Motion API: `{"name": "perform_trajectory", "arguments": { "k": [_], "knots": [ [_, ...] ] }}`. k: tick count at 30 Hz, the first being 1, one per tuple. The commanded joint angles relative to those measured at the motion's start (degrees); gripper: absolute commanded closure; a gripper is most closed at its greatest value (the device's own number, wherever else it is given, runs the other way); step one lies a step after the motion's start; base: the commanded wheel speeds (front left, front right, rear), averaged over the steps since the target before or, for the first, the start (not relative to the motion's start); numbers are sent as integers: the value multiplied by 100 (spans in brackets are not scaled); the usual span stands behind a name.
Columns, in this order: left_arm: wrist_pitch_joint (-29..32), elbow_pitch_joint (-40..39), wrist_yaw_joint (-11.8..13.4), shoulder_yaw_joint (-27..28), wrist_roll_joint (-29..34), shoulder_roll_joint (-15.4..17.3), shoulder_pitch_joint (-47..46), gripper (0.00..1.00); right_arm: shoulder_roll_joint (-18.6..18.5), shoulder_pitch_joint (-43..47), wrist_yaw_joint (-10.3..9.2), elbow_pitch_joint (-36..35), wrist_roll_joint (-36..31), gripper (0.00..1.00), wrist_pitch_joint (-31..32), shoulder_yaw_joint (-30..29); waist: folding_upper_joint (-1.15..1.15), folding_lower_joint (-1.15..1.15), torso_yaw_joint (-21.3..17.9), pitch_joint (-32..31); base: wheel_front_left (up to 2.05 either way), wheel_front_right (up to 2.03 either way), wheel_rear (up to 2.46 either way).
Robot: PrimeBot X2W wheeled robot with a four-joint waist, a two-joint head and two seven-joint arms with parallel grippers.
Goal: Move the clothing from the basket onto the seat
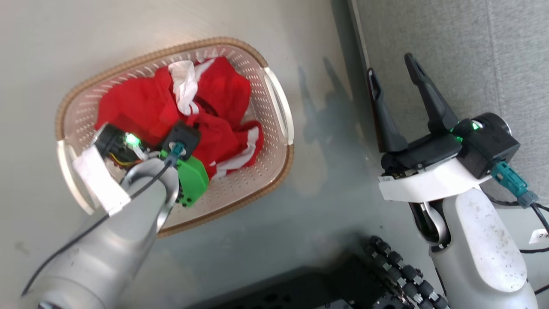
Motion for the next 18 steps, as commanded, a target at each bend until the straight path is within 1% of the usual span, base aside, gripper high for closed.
{"name": "perform_trajectory", "arguments": {
  "k": [1,3,7,12,18],
  "knots": [
    [-12,-201,59,119,-10,66,254,100,-19,127,-5,48,-54,0,-12,-45,66,0,247,-682,0,0,0],
    [-9,-557,103,338,-17,101,495,100,-20,230,-5,87,-80,0,-12,-104,66,0,320,-952,0,0,0],
    [-9,-1102,112,727,84,138,997,100,-20,458,-5,182,-177,0,-13,-201,66,0,466,-1535,0,0,0],
    [-11,-1706,95,1287,227,14,1617,100,-21,877,-5,333,-268,0,-12,-280,66,0,643,-2367,0,0,0],
    [-11,-2193,-64,1876,375,-250,2272,100,-24,1390,-5,566,-155,0,-13,-160,66,0,799,-3306,0,0,0]
  ]
}}
